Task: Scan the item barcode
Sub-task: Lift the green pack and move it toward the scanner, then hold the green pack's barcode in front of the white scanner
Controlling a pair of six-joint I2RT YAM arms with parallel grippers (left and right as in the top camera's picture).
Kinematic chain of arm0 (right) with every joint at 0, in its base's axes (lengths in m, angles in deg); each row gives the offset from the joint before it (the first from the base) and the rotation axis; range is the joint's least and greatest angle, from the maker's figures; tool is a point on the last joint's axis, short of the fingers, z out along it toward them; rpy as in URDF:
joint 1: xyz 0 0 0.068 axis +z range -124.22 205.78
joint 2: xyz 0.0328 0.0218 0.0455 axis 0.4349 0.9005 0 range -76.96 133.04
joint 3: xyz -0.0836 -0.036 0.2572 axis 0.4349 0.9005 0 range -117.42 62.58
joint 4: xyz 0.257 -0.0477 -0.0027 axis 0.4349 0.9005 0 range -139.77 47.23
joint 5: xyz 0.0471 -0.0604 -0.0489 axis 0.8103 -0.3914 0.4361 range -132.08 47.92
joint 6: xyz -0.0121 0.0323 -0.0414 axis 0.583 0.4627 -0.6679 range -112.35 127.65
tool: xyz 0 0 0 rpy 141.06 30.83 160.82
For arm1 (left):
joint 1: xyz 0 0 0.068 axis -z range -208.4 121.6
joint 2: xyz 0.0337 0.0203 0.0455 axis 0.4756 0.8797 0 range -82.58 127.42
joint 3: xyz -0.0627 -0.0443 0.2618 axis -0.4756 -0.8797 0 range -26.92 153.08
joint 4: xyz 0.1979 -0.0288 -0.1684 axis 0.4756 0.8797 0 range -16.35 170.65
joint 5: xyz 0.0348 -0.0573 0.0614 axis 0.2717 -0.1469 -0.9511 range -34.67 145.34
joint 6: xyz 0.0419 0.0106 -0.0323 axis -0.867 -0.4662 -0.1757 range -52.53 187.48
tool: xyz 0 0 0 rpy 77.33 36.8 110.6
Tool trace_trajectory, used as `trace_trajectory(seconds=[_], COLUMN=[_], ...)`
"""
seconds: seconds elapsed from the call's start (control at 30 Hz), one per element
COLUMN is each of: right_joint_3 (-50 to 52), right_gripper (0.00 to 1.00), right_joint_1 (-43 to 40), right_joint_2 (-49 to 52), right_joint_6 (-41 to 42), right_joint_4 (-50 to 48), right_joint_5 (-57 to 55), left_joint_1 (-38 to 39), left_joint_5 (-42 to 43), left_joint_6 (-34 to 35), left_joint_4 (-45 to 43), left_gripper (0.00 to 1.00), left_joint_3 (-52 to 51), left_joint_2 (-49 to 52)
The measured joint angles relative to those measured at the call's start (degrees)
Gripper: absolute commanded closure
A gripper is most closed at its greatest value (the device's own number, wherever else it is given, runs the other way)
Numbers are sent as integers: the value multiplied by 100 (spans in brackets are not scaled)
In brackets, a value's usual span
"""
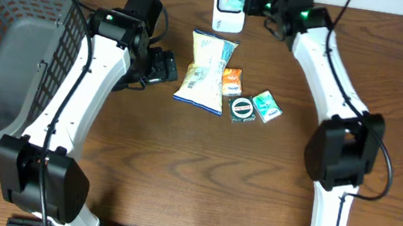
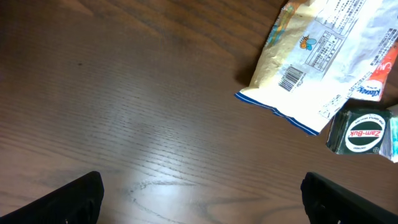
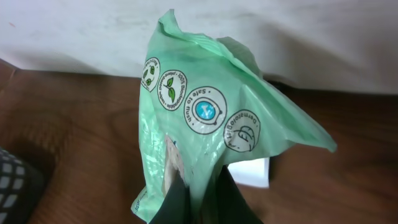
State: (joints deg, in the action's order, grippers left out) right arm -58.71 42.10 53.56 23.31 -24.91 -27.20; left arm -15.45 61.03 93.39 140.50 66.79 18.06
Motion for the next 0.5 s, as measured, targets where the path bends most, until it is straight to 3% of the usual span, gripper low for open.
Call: trace_trajectory(seconds=[0.27,0.5], right_joint_3=[-50,-96], right_gripper=[99,99], right_joint_1=[-103,-35], right_joint_2=[446,955], right_joint_6=[542,671], right_joint_4=[-1104,-1274], right_joint_5=[627,1025], left_joint_1=[0,0], left_joint_5=[2,0], left_joint_6=[0,0], left_joint_4=[-2,-2], left_gripper=[0,0], left_joint_3=[0,0], left_joint_2=[0,0])
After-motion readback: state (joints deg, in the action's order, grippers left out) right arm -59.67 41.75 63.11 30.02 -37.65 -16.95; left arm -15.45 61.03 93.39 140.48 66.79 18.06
